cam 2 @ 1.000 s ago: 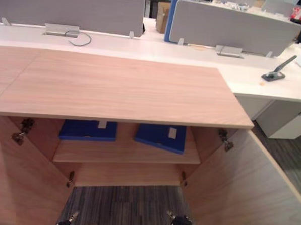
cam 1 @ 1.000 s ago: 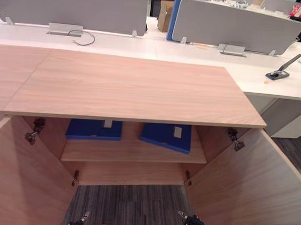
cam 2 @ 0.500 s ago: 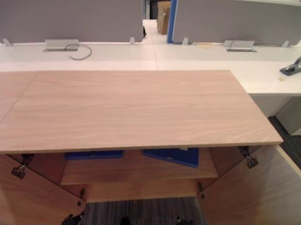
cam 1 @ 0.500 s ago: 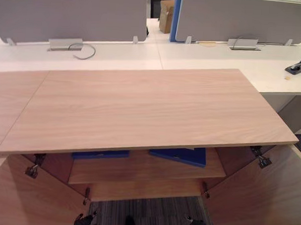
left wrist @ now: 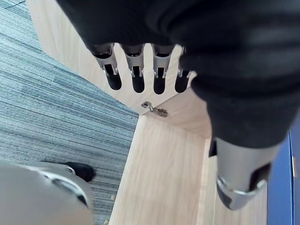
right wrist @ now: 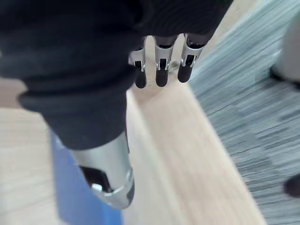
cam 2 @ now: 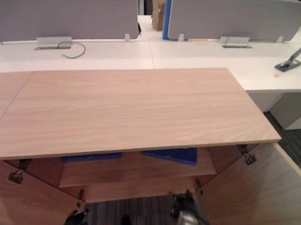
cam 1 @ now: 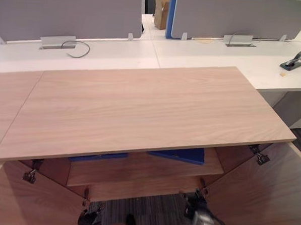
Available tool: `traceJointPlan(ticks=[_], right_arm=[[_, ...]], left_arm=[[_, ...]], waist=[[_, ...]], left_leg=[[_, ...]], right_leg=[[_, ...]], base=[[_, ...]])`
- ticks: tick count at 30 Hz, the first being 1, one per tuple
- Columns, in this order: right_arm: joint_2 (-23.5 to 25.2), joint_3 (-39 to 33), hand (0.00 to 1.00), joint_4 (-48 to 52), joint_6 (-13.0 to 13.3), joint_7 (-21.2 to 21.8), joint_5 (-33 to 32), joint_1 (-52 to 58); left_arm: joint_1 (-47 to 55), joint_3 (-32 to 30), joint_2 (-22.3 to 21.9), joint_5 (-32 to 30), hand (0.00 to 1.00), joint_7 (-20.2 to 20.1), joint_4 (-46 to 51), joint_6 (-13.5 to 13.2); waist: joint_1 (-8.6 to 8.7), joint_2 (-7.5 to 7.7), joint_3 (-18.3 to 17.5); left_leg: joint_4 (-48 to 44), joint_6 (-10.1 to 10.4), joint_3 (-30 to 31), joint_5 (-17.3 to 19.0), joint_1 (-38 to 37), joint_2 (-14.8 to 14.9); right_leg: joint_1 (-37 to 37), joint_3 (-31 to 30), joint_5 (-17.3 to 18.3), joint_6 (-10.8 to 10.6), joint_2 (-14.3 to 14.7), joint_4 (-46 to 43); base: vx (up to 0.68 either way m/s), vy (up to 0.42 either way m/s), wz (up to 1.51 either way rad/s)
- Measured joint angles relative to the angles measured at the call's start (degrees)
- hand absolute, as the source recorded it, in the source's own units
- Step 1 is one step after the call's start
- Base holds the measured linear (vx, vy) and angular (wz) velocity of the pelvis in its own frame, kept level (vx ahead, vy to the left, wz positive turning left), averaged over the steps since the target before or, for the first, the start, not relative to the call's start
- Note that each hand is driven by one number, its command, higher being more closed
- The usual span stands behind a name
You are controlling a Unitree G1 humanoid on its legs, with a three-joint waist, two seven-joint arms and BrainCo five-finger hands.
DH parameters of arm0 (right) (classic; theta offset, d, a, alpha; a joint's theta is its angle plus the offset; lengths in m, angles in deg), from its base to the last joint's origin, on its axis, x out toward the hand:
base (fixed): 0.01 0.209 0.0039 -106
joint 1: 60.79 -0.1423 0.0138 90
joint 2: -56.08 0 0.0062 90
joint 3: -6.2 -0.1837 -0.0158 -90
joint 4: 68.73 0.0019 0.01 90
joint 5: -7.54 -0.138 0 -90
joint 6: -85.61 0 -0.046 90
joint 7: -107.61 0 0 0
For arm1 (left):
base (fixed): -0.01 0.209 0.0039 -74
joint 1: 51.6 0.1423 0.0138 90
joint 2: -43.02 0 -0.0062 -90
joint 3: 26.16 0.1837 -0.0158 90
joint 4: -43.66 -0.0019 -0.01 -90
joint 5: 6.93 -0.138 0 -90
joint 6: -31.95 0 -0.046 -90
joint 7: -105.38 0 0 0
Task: Walk over to the cabinet, pick up the folder, carry it to the office cabinet, place the folder inside the office cabinet, then close the office cabinet door
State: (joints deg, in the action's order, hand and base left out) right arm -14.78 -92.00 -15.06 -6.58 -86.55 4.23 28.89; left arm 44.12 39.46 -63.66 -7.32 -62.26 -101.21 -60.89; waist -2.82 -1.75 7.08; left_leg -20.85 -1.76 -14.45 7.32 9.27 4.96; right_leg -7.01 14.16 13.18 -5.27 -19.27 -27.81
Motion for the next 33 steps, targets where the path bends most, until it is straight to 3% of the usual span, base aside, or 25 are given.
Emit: traceJointPlan(ticks=[2,3,4,8,11,20,25,33], right_arm=[[-0.55,3.59,0.00,9.54,0.50,-0.76,0.83,-1.53],[-1.37,4.16,0.00,11.25,0.78,-0.87,1.68,-2.58],[-3.33,5.19,0.00,13.87,0.88,-1.16,2.75,-4.47],[-7.92,5.58,0.00,21.88,0.96,-2.33,7.17,-7.89],[-11.54,6.12,0.00,22.07,1.21,-2.83,9.21,-14.08],[-14.82,10.25,0.00,16.51,1.19,-1.66,9.27,-29.04],[-16.49,10.63,0.00,16.33,1.10,-1.68,10.24,-33.53],[-21.09,10.62,0.00,17.09,1.43,-2.35,13.66,-35.95]], left_arm=[[1.05,0.87,1.24,0.04,0.00,0.59,1.77,-0.05],[0.80,0.97,0.91,0.05,0.00,0.75,1.88,-0.07],[0.71,1.71,0.21,0.03,0.00,0.97,2.65,-0.08],[1.80,2.80,-0.57,0.05,0.00,1.16,6.01,-0.78],[1.24,3.92,-0.28,0.17,0.00,1.00,6.65,-1.45],[1.21,9.59,0.93,1.33,0.00,-0.09,14.20,-1.81],[1.61,11.84,0.89,2.84,0.00,-0.63,21.03,-1.83],[2.43,13.01,0.85,4.33,0.00,-0.71,27.36,-1.59]], waist=[[-0.24,1.47,1.33],[-0.21,0.82,1.94],[-0.28,-1.54,3.62],[-0.17,-2.17,6.13],[-0.14,-2.70,8.01],[-1.61,-2.60,13.44],[-3.03,-2.99,15.79],[-3.08,-3.08,17.17]], left_leg=[[-14.61,1.36,-0.10,6.82,6.84,1.79],[-18.32,1.79,0.35,8.49,8.75,2.97],[-23.22,2.66,1.60,10.33,11.83,5.10],[-30.75,3.79,3.55,11.98,19.09,5.55],[-36.84,4.47,5.51,13.89,24.70,5.37],[-47.72,2.62,4.88,15.89,38.84,2.27],[-50.92,1.71,3.71,16.44,44.04,2.13],[-53.24,1.67,2.93,16.93,47.12,1.82]], right_leg=[[-1.46,1.24,-2.39,-1.42,-2.60,-1.66],[-2.94,1.21,-1.22,-5.69,-2.88,-4.15],[-5.72,1.02,1.22,-5.34,-2.25,-9.44],[-14.94,-0.52,7.51,-4.21,-4.47,-22.65],[-19.88,-1.24,10.42,-4.28,-6.03,-29.73],[-35.91,-7.71,12.93,-5.96,-10.87,-42.50],[-42.92,-11.18,13.09,-6.19,-11.29,-45.96],[-47.64,-13.62,14.39,-6.29,-12.00,-49.54]], base=[[0.01,-0.254,-0.17],[-0.07,-0.318,-0.13],[-0.11,-0.217,-0.03],[-0.10,-0.184,0.12],[-0.07,-0.053,0.20],[-0.03,0.074,0.13],[0.02,0.055,-0.02],[0.05,0.001,0.02]])
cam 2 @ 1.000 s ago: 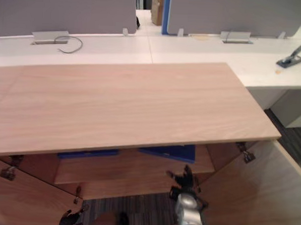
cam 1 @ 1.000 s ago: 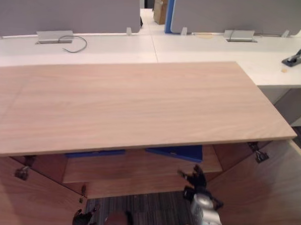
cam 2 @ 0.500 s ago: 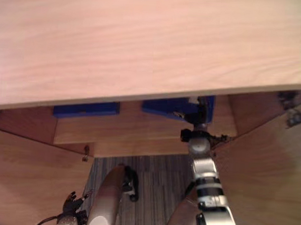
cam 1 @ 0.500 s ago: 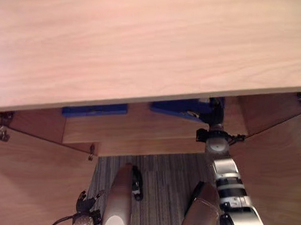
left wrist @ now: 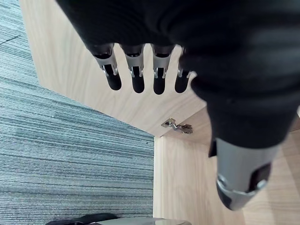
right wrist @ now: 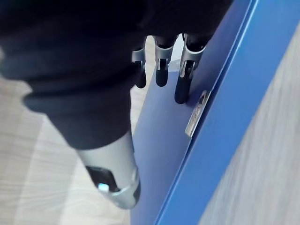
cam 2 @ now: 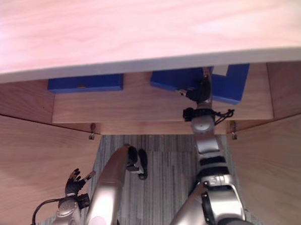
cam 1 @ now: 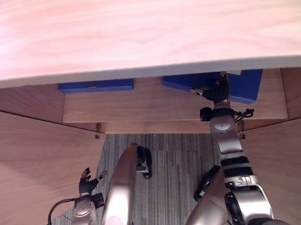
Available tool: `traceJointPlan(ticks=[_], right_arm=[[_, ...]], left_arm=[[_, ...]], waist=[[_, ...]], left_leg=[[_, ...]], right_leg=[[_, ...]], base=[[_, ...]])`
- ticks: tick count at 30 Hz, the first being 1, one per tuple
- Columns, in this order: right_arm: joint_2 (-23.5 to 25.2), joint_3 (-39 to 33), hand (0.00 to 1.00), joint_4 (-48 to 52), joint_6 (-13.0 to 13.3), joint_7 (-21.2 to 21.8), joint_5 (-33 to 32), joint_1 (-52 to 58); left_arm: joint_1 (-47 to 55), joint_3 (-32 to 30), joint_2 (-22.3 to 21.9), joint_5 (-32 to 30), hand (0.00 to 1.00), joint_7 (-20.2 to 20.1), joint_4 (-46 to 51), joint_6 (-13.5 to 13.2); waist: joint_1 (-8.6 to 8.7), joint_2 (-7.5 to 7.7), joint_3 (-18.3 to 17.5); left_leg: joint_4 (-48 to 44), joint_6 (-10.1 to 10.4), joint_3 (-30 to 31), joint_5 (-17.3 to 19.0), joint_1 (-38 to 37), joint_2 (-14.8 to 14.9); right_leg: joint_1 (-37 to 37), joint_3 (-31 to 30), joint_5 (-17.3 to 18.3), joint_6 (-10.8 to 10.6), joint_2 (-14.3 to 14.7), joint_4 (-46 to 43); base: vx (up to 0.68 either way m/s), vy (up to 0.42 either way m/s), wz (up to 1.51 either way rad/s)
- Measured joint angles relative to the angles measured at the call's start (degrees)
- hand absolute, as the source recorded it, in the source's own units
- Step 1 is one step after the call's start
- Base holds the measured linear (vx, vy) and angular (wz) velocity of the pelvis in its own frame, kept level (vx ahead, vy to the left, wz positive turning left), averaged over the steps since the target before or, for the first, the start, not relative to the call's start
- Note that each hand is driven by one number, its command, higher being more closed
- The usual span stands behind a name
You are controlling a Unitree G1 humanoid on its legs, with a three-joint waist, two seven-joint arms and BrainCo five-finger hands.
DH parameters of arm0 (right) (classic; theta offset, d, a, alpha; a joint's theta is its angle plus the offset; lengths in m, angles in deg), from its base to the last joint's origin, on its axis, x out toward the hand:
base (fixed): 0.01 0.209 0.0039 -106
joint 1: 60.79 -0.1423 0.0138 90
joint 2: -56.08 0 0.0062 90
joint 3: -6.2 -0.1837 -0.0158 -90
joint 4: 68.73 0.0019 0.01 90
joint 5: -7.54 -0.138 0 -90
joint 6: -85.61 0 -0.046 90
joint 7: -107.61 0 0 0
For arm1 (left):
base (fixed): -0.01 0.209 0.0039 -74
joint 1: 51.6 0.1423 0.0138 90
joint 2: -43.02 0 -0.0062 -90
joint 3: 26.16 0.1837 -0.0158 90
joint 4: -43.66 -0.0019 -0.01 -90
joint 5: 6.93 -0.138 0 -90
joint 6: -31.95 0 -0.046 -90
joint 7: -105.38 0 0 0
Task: Walk over to the cabinet, pick up the folder, carry it to the office cabinet, place the folder inside the office cabinet, then close the office cabinet door
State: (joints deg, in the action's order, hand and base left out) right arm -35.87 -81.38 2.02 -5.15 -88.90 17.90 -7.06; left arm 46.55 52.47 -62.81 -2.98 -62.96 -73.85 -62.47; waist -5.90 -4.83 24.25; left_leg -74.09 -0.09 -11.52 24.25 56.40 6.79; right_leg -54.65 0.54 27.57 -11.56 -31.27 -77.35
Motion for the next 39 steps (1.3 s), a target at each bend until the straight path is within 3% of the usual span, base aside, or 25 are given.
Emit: traceJointPlan(ticks=[4,11,15,18,25,28,32,39], right_arm=[[-3.17,0.10,0.00,1.91,1.00,0.01,3.65,0.49],[-16.32,4.99,0.00,3.12,2.42,2.42,17.10,-1.54],[-22.97,7.01,0.00,-1.19,2.90,4.70,24.57,-5.92],[-26.17,8.69,0.00,-5.82,3.11,5.50,24.78,-10.93],[-26.80,13.63,0.00,-12.33,1.70,7.34,25.48,-22.55],[-25.97,16.03,0.00,-12.34,-0.49,7.14,23.00,-25.92],[-23.91,18.21,0.00,-9.86,-1.42,6.27,19.98,-26.62],[-19.41,22.47,0.00,-2.74,-1.36,6.28,20.03,-26.26]], left_arm=[[0.20,0.77,0.15,0.07,0.00,-0.04,1.51,0.08],[1.61,3.39,1.88,0.50,0.00,-1.14,4.54,0.17],[1.63,3.30,2.38,0.88,0.00,-1.96,4.78,0.19],[1.58,2.70,2.31,0.96,0.00,-1.95,4.66,0.36],[-0.40,0.26,1.36,1.08,0.00,-1.81,1.09,0.45],[-1.73,-0.62,1.10,1.22,0.00,-1.28,-0.50,0.42],[-3.13,-1.55,1.15,2.37,0.00,-0.69,-2.96,0.23],[-3.79,-2.10,1.07,2.37,0.00,0.46,-4.99,-0.55]], waist=[[-0.08,-0.26,0.79],[-0.07,-0.52,1.66],[-0.21,-0.50,1.70],[-0.19,-0.46,1.76],[-0.45,-0.43,2.00],[-0.44,-0.46,2.47],[-0.04,-0.45,2.59],[0.09,-0.30,2.72]], left_leg=[[-1.37,0.16,0.67,0.27,1.90,0.09],[-3.48,-0.19,1.25,0.46,6.52,0.36],[-4.05,-0.26,1.29,0.37,8.85,0.40],[-4.44,-0.57,1.26,0.19,9.87,0.54],[-4.65,-0.15,1.15,-0.44,12.10,1.50],[-4.60,-0.14,1.30,-0.91,12.50,2.00],[-4.21,0.33,1.42,-1.18,12.49,2.70],[-3.19,1.11,1.71,-1.98,12.41,3.47]], right_leg=[[-1.64,-0.08,0.99,0.09,-0.06,-1.72],[-5.78,-0.45,1.26,0.12,0.08,-3.55],[-8.28,-0.84,1.39,0.01,0.07,-4.44],[-9.53,-1.20,1.31,0.17,0.19,-4.96],[-12.73,-2.16,1.31,0.23,1.52,-5.90],[-13.51,-2.28,1.42,0.46,2.21,-6.31],[-13.93,-2.29,1.43,0.49,3.25,-6.24],[-14.10,-2.11,1.43,0.52,4.44,-5.88]], base=[[0.04,-0.053,0.05],[0.04,-0.025,0.03],[0.02,-0.013,0.01],[0.01,-0.009,0.00],[0.02,-0.047,-0.05],[0.02,-0.074,-0.06],[0.02,-0.062,-0.09],[0.01,-0.067,-0.03]])
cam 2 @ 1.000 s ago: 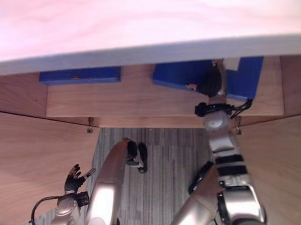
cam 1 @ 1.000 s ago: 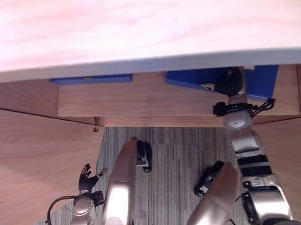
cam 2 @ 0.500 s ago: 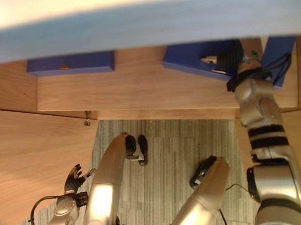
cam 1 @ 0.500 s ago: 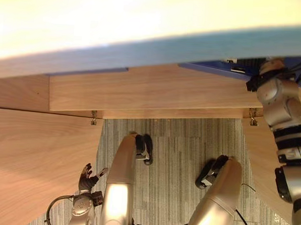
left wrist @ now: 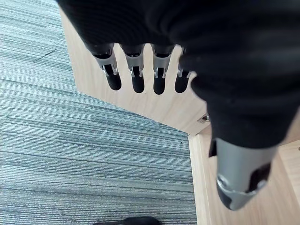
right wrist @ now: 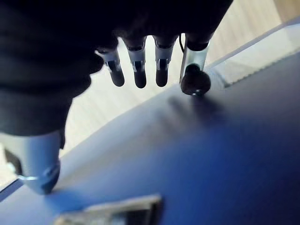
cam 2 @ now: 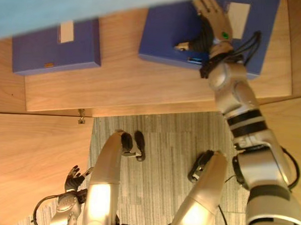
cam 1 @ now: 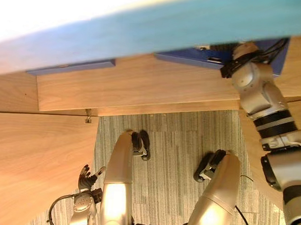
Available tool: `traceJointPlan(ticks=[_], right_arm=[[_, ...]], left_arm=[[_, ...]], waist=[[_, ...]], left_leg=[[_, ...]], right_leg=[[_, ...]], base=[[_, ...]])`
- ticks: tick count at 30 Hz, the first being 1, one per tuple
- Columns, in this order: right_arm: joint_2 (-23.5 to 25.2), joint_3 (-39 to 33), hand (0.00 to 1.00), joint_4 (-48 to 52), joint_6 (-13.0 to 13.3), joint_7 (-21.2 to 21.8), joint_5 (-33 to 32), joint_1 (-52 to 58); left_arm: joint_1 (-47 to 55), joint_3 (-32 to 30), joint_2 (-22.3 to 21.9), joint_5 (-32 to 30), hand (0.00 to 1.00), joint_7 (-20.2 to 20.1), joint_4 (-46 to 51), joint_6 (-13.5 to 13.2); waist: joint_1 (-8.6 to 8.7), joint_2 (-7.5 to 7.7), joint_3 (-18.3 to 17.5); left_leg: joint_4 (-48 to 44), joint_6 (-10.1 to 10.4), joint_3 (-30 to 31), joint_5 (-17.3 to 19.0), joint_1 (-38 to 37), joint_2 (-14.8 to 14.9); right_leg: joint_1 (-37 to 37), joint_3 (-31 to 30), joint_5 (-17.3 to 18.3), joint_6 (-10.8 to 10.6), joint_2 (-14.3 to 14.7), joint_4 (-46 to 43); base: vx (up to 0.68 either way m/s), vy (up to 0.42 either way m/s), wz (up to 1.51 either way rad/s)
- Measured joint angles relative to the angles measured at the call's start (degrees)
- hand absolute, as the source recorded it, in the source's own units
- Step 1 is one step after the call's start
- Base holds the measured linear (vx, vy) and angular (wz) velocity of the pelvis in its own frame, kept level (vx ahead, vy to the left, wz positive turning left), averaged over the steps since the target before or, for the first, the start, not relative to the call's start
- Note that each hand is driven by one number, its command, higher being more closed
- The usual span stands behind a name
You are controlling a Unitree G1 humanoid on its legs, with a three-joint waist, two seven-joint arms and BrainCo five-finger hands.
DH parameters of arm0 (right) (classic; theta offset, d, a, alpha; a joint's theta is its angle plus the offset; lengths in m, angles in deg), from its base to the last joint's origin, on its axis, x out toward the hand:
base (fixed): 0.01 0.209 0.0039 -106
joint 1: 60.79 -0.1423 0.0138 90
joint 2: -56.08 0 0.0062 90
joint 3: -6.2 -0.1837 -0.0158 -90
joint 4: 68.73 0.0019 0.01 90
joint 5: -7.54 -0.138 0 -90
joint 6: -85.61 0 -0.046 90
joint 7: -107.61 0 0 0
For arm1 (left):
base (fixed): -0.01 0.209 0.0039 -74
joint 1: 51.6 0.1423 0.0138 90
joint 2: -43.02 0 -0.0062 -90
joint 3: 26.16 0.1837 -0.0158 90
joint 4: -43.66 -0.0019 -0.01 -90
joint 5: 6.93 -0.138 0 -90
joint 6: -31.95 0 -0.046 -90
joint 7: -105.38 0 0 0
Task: Walk over to the cabinet, pick up the folder, carry it to the office cabinet, place the folder inside the office cabinet, then close the office cabinet door
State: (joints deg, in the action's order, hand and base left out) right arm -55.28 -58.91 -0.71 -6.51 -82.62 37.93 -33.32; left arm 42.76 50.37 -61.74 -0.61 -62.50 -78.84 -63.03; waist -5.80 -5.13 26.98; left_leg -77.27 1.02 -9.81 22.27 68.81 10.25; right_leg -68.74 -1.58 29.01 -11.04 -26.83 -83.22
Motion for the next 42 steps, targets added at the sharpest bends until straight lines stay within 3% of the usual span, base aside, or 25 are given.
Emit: traceJointPlan(ticks=[11,18,24,29,32,35,42], right_arm=[[1.92,-1.16,0.00,10.91,0.19,-3.34,2.17,0.83],[2.06,-1.14,0.00,12.52,0.33,-4.19,4.83,1.56],[2.04,-1.01,0.00,23.71,0.00,-8.82,9.55,5.77],[-0.12,8.39,0.00,33.54,4.78,-10.84,14.47,16.82],[-3.00,18.41,0.00,34.07,9.88,-9.51,16.07,23.22],[-4.31,20.19,0.00,33.75,12.19,-7.92,16.04,24.28],[-6.43,22.37,0.00,22.03,13.28,-5.35,16.07,23.89]], left_arm=[[-1.85,-2.29,-1.00,-1.34,0.00,2.02,-3.01,-0.14],[-2.14,-2.35,-0.98,-1.56,0.00,2.66,-3.34,-0.33],[-3.24,-3.12,-1.04,-1.57,0.00,3.39,-4.15,-0.52],[-3.63,-4.43,-0.90,-2.69,0.00,4.15,-6.09,-0.73],[-4.51,-6.14,-0.74,-4.13,0.00,4.15,-8.46,-0.98],[-5.22,-6.19,-0.05,-4.29,0.00,4.13,-10.42,-1.01],[-5.99,-6.18,0.20,-4.27,0.00,4.10,-10.91,-1.24]], waist=[[0.04,0.17,0.10],[0.01,0.17,0.11],[0.01,0.18,0.10],[0.23,0.19,0.11],[0.46,0.49,0.28],[0.86,0.81,0.47],[1.07,1.65,0.85]], left_leg=[[2.46,0.59,0.18,-0.77,-2.05,0.41],[3.09,0.58,0.12,-0.83,-2.92,0.61],[3.34,0.61,0.17,-0.81,-3.09,1.02],[4.28,0.65,0.17,-0.79,-3.37,2.02],[4.80,0.77,0.11,-0.86,-3.65,2.14],[4.81,0.87,0.11,-0.92,-3.70,2.42],[5.18,1.06,0.14,-1.31,-3.78,2.81]], right_leg=[[2.16,1.15,-0.38,0.70,0.90,2.18],[3.12,1.52,-0.41,0.75,1.17,2.95],[3.32,1.63,-0.45,0.82,1.75,3.40],[4.01,2.56,-0.94,1.56,2.80,5.11],[4.12,2.65,-0.95,1.59,2.96,5.38],[4.13,2.68,-1.08,1.82,3.25,5.45],[4.13,2.77,-1.94,2.18,4.06,6.20]], base=[[0.01,-0.047,-0.02],[0.01,-0.023,-0.02],[-0.01,-0.020,-0.02],[0.02,-0.016,-0.08],[0.00,0.000,0.00],[-0.01,-0.004,-0.04],[-0.02,-0.002,-0.04]])
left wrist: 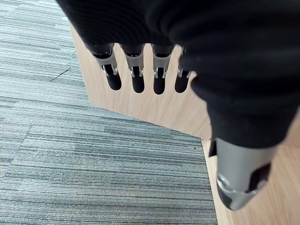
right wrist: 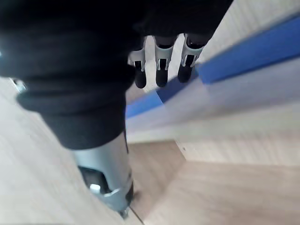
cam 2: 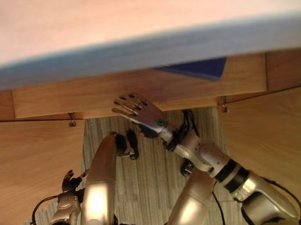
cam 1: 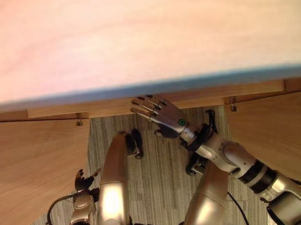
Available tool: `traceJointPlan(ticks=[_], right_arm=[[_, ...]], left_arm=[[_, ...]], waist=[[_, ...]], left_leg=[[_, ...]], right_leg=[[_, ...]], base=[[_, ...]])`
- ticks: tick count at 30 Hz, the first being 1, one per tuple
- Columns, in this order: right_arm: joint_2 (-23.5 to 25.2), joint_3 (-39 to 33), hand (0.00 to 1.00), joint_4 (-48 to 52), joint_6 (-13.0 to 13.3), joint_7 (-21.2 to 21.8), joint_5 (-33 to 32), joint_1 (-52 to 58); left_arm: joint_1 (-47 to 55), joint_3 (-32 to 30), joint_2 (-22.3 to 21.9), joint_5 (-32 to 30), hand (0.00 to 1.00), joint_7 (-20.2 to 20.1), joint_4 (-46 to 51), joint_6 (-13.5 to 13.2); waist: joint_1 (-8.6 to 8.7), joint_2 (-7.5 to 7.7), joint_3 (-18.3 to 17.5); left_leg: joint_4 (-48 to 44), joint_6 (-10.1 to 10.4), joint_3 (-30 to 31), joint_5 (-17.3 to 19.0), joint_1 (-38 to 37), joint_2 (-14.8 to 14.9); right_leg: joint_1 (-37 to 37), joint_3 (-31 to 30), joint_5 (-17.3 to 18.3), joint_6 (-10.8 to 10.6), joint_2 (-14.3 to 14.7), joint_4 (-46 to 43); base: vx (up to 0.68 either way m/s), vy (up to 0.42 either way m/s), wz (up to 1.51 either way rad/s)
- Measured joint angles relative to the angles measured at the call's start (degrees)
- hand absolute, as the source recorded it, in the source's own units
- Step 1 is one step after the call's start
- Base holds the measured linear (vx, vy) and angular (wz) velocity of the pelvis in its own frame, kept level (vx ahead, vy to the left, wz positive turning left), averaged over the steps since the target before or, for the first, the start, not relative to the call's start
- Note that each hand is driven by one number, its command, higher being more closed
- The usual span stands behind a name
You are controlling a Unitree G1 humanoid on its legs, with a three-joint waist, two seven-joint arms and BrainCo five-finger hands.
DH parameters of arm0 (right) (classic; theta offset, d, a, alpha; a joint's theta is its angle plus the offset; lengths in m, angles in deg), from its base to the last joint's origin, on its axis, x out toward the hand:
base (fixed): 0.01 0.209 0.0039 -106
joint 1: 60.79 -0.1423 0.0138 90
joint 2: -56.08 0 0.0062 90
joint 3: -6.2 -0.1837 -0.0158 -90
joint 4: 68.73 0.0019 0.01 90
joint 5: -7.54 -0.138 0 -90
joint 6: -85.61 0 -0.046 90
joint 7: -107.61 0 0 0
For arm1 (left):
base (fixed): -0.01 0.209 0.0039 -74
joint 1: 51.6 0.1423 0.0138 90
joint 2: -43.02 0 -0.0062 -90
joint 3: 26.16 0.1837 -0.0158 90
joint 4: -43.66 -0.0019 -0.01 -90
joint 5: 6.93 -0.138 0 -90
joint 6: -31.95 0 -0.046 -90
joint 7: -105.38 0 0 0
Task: Walk over to the cabinet, pick up the folder, carry it to the office cabinet, place the folder inside the office cabinet, then close the office cabinet door
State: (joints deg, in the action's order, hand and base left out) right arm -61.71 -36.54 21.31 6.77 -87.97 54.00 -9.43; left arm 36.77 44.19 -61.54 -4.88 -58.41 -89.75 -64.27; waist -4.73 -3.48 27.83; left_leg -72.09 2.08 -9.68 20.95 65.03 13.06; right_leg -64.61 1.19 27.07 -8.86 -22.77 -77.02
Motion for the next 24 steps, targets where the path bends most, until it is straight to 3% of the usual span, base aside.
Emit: traceJointPlan(ticks=[6,14,24], right_arm=[[-0.69,-0.75,0.00,-4.63,0.05,-0.05,0.92,-1.40],[1.59,-7.31,0.00,-12.45,-0.34,-0.85,-0.51,-4.59],[3.70,-9.68,0.00,-20.50,-0.34,-0.01,-2.56,-9.47]], left_arm=[[-0.61,0.30,0.07,0.23,0.00,0.00,-1.27,-0.57],[-2.09,1.81,0.56,0.53,0.00,0.02,-1.59,-1.09],[-2.25,3.37,1.20,0.80,0.00,-0.17,-1.51,-1.12]], waist=[[-0.03,0.21,0.12],[-0.78,0.21,0.12],[-1.04,0.19,0.10]], left_leg=[[0.16,-0.09,0.00,-0.22,-0.06,-0.11],[1.60,-0.20,-0.08,-1.75,-0.29,-0.76],[2.10,-0.34,-0.18,-2.57,-0.30,-1.12]], right_leg=[[0.03,0.02,-0.06,0.06,-0.10,-0.01],[0.00,0.13,-0.91,0.32,-0.58,0.56],[-0.01,0.12,-1.59,0.23,-0.87,0.89]], base=[[0.00,0.000,0.00],[-0.03,-0.014,0.04],[-0.01,-0.004,0.01]])
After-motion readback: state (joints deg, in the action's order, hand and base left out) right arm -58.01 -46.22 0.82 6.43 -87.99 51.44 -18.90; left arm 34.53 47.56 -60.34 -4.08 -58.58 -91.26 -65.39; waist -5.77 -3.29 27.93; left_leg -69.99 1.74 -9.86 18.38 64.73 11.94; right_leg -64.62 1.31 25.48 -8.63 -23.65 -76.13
